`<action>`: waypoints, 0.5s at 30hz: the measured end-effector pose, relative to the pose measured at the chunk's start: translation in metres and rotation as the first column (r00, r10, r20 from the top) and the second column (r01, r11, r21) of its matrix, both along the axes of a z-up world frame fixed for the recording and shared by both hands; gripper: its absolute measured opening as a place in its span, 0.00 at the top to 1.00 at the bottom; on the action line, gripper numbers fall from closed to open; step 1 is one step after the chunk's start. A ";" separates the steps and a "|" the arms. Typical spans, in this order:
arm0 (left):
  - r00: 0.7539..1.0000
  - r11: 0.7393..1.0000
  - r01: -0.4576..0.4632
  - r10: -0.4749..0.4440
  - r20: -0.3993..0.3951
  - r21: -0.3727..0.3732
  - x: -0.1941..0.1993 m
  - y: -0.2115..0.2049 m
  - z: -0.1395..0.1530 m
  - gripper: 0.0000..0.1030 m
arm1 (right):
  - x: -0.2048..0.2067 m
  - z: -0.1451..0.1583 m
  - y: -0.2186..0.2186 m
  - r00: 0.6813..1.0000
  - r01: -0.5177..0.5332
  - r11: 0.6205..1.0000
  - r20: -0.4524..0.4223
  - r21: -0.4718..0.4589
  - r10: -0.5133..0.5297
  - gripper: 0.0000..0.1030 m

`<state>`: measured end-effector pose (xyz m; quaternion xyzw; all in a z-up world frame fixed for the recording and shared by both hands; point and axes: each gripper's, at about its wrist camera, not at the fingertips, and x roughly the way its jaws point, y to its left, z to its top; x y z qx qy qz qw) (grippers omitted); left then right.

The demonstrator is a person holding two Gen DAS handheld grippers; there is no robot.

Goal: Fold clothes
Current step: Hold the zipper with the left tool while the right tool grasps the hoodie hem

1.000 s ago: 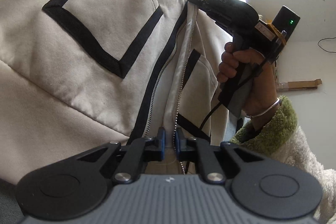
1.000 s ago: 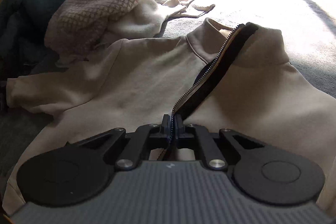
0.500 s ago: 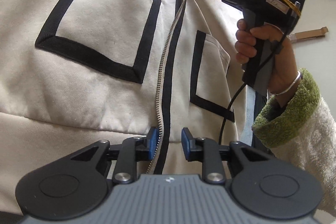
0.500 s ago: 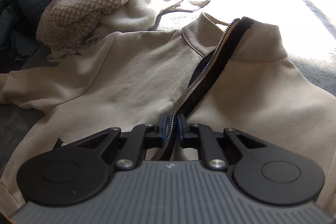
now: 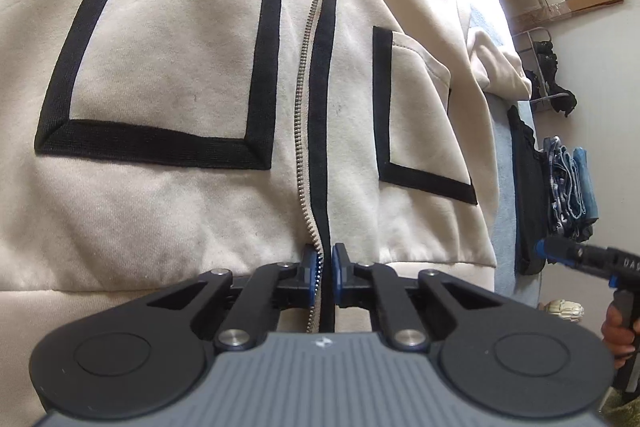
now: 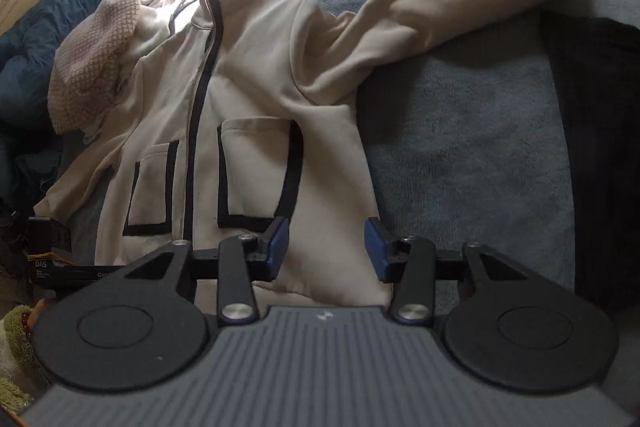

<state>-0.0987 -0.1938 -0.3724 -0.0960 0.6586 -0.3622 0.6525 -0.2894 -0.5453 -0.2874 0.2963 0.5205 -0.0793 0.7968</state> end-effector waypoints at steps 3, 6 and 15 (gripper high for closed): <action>1.000 1.000 0.024 -0.024 -0.002 0.009 0.003 -0.003 -0.005 0.93 | -0.042 -0.034 0.009 0.990 0.093 0.993 -0.112 0.072 -0.084 0.60; 0.999 0.999 0.046 -0.046 -0.005 0.017 0.005 -0.006 -0.006 0.93 | -0.062 -0.059 0.016 0.977 0.185 0.977 -0.130 0.106 -0.171 0.60; 0.997 0.996 0.073 -0.072 -0.019 0.045 0.009 -0.015 -0.005 0.93 | -0.070 -0.090 0.045 0.972 0.195 0.961 -0.170 0.198 -0.163 0.94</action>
